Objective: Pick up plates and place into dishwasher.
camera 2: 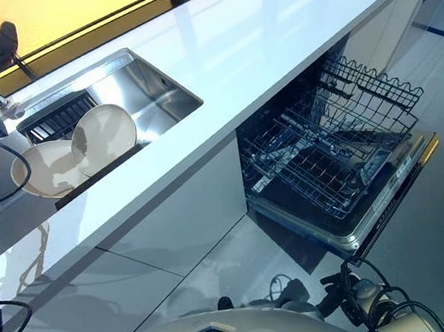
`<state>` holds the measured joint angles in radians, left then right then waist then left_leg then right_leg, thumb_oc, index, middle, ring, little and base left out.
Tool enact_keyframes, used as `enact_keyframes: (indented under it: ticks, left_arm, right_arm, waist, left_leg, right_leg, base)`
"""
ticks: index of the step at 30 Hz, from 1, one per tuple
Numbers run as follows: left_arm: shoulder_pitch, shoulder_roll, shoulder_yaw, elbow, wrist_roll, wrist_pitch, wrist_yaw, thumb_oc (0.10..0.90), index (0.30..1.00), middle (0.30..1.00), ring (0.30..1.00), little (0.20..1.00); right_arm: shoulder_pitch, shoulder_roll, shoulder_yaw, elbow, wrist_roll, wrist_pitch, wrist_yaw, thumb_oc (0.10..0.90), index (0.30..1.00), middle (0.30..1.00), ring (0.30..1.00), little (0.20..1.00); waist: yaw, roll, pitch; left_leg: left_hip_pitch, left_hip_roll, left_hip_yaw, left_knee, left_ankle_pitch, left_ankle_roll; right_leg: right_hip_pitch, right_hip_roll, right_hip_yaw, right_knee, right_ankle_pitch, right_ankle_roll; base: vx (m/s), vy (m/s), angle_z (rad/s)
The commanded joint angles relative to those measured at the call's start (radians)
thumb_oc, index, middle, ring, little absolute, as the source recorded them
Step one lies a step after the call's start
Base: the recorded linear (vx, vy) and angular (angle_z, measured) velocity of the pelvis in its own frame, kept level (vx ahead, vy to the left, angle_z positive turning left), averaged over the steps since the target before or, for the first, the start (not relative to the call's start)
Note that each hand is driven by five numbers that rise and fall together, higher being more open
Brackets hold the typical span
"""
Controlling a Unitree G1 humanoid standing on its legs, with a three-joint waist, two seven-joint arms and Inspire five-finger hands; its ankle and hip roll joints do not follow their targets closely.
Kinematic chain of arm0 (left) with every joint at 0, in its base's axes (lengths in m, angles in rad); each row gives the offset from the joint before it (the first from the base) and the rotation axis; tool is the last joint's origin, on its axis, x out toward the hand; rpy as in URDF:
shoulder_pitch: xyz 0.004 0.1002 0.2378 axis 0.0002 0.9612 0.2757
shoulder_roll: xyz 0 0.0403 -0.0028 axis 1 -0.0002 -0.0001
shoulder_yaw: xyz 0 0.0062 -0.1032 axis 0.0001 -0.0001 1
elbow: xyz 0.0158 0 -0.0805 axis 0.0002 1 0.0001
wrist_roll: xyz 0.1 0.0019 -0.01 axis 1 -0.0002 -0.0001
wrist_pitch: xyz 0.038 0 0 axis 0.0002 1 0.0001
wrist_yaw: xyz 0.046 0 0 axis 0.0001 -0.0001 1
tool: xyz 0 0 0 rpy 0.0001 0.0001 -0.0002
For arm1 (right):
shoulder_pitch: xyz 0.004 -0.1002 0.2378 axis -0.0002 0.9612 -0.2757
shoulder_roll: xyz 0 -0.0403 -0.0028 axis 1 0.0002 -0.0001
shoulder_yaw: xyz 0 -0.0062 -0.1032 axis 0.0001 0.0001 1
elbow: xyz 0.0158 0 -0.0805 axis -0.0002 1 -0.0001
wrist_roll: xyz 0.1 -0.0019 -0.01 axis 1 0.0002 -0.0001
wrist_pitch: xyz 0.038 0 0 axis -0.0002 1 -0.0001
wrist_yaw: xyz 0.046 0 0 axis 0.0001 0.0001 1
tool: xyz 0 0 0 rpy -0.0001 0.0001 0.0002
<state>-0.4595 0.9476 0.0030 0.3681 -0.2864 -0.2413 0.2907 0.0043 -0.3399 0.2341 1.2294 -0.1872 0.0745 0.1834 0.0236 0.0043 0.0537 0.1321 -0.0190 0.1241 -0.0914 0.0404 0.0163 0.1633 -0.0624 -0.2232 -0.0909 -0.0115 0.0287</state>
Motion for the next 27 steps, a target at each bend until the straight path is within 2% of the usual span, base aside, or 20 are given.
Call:
enact_keyframes:
  ticks: [1, 4, 9, 14, 19, 27]
  left_arm:
    - [-0.225, 0.111, -0.016, 0.078, 0.043, -0.049, -0.081, 0.8, 0.9, 0.9, 0.9, 0.9]
    - [-0.247, 0.133, -0.045, 0.137, 0.013, -0.028, -0.16, 0.8, 0.9, 0.9, 0.9, 0.9]
    - [-0.286, 0.168, -0.09, 0.223, -0.027, 0.06, -0.338, 0.8, 0.9, 0.9, 0.9, 0.9]
    - [-0.31, 0.187, -0.117, 0.271, -0.067, 0.103, -0.451, 0.8, 0.9, 0.9, 0.9, 0.9]
    - [-0.324, 0.18, -0.131, 0.299, -0.099, 0.143, -0.501, 0.8, 0.9, 0.9, 0.9, 0.9]
    - [-0.362, 0.142, -0.184, 0.339, -0.016, 0.169, -0.522, 0.8, 0.9, 0.9, 0.9, 0.9]
  right_arm:
    - [0.002, -0.029, 0.004, 0.027, -0.028, 0.022, 0.001, 0.8, 0.9, 0.9, 0.9, 0.9]
    - [0.0, -0.034, -0.006, 0.026, -0.025, 0.033, -0.001, 0.8, 0.9, 0.9, 0.9, 0.9]
    - [0.003, -0.047, -0.03, 0.022, -0.024, 0.044, -0.007, 0.8, 0.9, 0.9, 0.9, 0.9]
    - [0.009, -0.059, -0.049, 0.019, -0.028, 0.042, -0.01, 0.8, 0.9, 0.9, 0.9, 0.9]
    - [0.014, -0.067, -0.059, 0.017, -0.029, 0.049, -0.017, 0.8, 0.9, 0.9, 0.9, 0.9]
    - [0.014, -0.078, -0.061, 0.005, 0.0, 0.054, -0.028, 0.8, 0.9, 0.9, 0.9, 0.9]
  waist:
    - [-0.012, 0.052, -0.021]
    - [-0.015, 0.054, -0.011]
    - [-0.02, 0.051, 0.018]
    - [-0.024, 0.048, 0.03]
    - [-0.028, 0.044, 0.037]
    - [-0.039, 0.035, 0.065]
  left_leg:
    - [-0.007, -0.056, 0.027, 0.119, -0.188, 0.034]
    - [-0.012, -0.063, 0.041, 0.138, -0.2, 0.042]
    - [-0.028, -0.066, 0.068, 0.18, -0.22, 0.055]
    - [-0.034, -0.065, 0.08, 0.177, -0.218, 0.057]
    - [-0.04, -0.067, 0.082, 0.174, -0.216, 0.061]
    - [-0.068, -0.065, 0.092, 0.175, -0.21, 0.069]
  right_leg:
    - [-0.066, -0.007, -0.007, 0.148, -0.118, 0.052]
    - [-0.079, -0.017, -0.007, 0.166, -0.115, 0.064]
    - [-0.124, -0.046, 0.0, 0.211, -0.099, 0.095]
    - [-0.145, -0.057, 0.004, 0.218, -0.085, 0.112]
    - [-0.161, -0.063, 0.01, 0.223, -0.077, 0.12]
    - [-0.197, -0.068, 0.023, 0.225, -0.057, 0.134]
  base:
    - [0.07, 0.162, -0.02]
    - [0.06, 0.15, -0.1]
    - [0.04, 0.138, -0.11]
    - [0.03, 0.098, -0.09]
    - [0.03, 0.077, -0.04]
    - [0.02, 0.055, -0.03]
